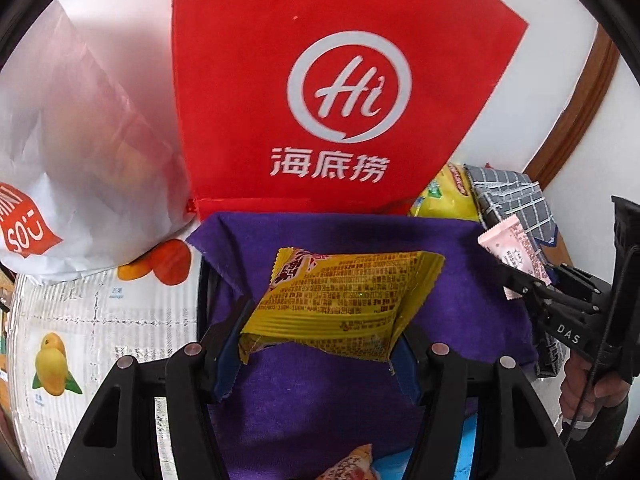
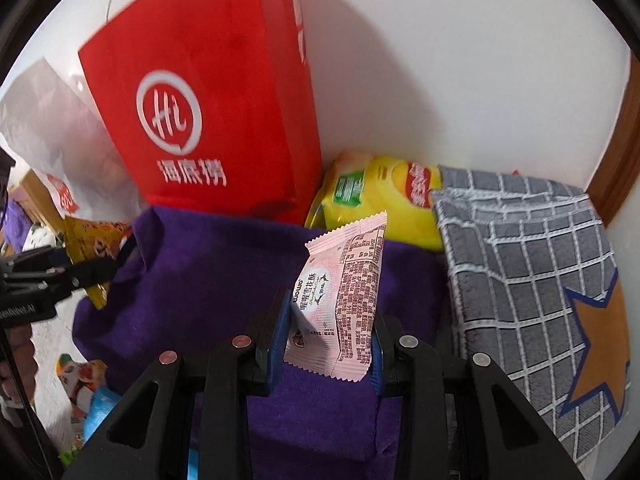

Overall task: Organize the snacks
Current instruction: 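Carry the yellow bag and pink candy up onto the purple towel with both tools, then open the right tool to drop the pink candy on the towel while the left tool releases the yellow bag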

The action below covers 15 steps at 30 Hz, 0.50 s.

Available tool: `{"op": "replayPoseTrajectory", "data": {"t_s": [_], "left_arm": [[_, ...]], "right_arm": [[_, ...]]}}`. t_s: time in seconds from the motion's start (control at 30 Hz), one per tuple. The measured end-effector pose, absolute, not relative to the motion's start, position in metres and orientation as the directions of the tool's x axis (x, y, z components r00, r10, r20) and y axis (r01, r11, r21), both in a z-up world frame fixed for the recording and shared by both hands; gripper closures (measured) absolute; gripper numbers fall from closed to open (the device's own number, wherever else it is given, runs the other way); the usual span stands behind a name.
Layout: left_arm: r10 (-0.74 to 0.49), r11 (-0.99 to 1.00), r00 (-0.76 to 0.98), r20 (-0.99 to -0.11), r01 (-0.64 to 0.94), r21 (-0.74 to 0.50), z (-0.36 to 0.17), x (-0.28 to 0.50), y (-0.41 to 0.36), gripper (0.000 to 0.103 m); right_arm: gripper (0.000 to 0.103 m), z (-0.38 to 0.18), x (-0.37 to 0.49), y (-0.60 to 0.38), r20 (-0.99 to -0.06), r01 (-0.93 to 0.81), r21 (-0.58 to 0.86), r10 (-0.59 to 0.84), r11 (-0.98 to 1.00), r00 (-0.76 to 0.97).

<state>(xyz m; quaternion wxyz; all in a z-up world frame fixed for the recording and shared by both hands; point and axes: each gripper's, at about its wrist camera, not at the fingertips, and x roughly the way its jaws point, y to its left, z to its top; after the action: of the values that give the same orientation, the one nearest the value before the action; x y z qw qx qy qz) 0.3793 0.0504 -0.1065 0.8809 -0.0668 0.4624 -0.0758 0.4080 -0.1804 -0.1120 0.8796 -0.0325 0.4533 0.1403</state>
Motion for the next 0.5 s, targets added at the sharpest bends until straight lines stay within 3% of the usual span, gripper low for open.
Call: {"op": "replayPoseTrajectory", "data": {"t_s": [0.5], "left_arm": [[-0.180,0.982,0.525,-0.832,0.044,-0.185,-0.118,0.386,0.059,0.042]], "right_arm": [[0.069,-0.133,0.415,-0.178,-0.855,-0.302,0.047,0.195,0.952,0.481]]}}
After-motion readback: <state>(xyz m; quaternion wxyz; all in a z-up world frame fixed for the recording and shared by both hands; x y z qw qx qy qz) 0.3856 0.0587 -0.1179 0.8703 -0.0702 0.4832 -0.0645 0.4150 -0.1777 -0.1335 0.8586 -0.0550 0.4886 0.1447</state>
